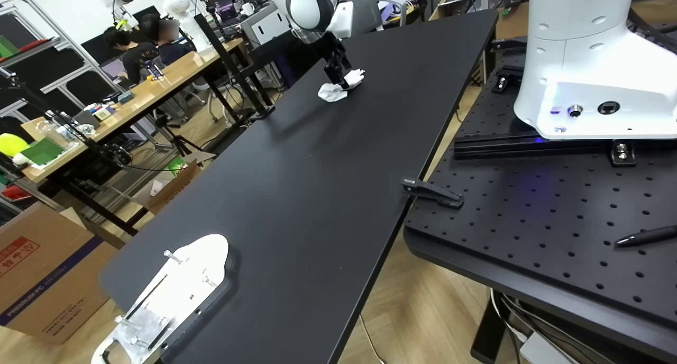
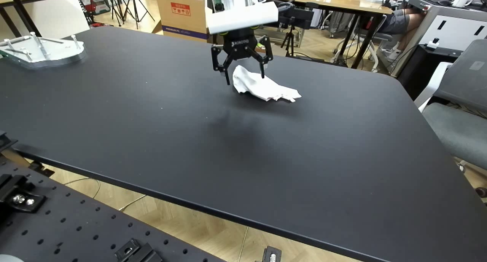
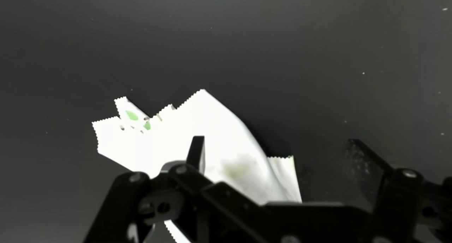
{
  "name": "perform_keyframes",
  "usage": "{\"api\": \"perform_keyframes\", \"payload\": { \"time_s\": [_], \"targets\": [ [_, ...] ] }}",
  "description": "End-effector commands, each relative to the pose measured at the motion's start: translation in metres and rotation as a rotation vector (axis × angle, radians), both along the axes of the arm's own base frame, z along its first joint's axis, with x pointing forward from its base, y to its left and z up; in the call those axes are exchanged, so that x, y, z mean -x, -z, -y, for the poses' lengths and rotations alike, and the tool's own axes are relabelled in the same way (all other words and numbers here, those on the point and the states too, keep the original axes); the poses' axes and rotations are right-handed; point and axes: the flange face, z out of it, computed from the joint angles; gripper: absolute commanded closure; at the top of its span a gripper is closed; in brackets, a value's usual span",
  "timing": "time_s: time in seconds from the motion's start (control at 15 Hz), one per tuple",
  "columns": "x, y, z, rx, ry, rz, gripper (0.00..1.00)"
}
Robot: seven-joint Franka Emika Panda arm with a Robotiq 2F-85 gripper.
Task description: Hang the white cloth on the black stand
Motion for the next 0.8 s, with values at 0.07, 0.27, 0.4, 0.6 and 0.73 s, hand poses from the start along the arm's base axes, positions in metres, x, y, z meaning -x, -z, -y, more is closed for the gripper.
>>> {"api": "perform_keyframes", "payload": {
  "time_s": [0.07,0.27,0.4,0.6,0.73],
  "targets": [
    [-0.02,0.0,0.011,0.011,0.021,0.013,0.0],
    [-0.034,0.003,0.01,0.016,0.014,0.012,0.0],
    [-0.043,0.009,0.009,0.02,0.011,0.004,0.0],
    [-0.054,0.019,0.009,0.029,0.004,-0.019,0.0],
    [-0.059,0.024,0.007,0.035,-0.005,-0.032,0.25]
  ]
}}
